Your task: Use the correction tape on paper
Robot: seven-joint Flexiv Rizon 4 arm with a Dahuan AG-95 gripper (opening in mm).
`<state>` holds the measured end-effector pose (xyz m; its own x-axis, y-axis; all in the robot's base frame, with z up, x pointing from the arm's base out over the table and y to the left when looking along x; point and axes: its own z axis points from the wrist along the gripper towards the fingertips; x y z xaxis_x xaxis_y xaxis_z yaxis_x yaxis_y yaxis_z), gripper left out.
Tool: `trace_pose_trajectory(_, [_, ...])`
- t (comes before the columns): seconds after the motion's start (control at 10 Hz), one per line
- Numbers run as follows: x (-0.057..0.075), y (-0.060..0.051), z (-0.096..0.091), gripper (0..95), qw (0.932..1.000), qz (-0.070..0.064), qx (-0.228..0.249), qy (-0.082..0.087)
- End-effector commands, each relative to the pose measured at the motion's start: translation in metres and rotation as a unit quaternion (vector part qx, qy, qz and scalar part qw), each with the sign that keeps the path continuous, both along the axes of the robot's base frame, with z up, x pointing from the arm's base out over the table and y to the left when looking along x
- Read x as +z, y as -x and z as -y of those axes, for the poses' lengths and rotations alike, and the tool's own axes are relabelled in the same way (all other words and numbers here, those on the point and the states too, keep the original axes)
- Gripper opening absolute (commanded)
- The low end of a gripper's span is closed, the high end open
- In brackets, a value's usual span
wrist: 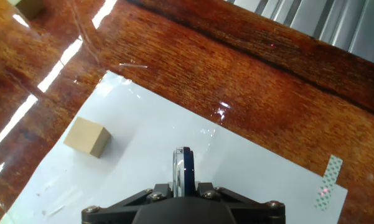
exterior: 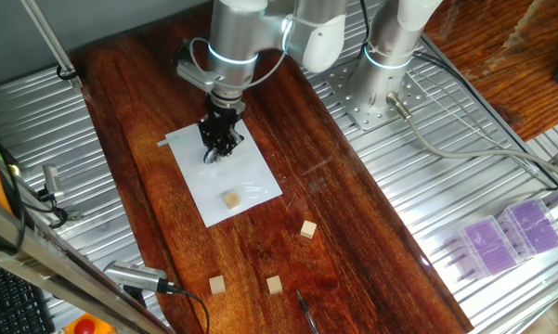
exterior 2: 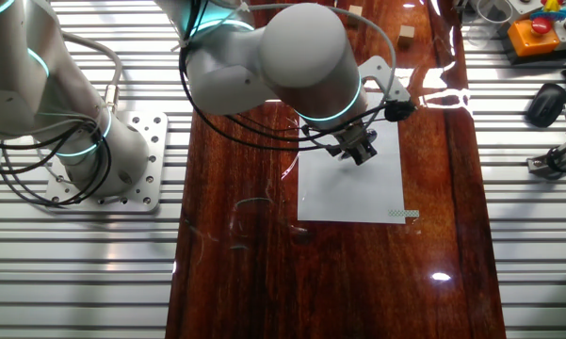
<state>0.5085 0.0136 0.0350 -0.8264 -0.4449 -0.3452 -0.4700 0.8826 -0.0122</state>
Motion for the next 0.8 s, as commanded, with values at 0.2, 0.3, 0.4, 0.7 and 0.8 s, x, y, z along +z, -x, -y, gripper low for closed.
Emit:
trace_pose_trajectory(0.2, [-0.005,-0.004,-0.001,0.0,1.0,0.001,0.0,0.0])
trace_pose_trajectory(0.3, [-0.006,-0.004,-0.001,0.0,1.0,0.002,0.0,0.0])
trace_pose_trajectory(0.4, [-0.008,-0.004,-0.001,0.0,1.0,0.003,0.001,0.001])
trace_pose_trajectory(0.7, [-0.01,-0.005,-0.001,0.0,1.0,0.006,0.001,0.0])
trace_pose_trajectory(0.8, [-0.013,-0.008,-0.004,0.0,0.9999,0.01,-0.001,-0.002])
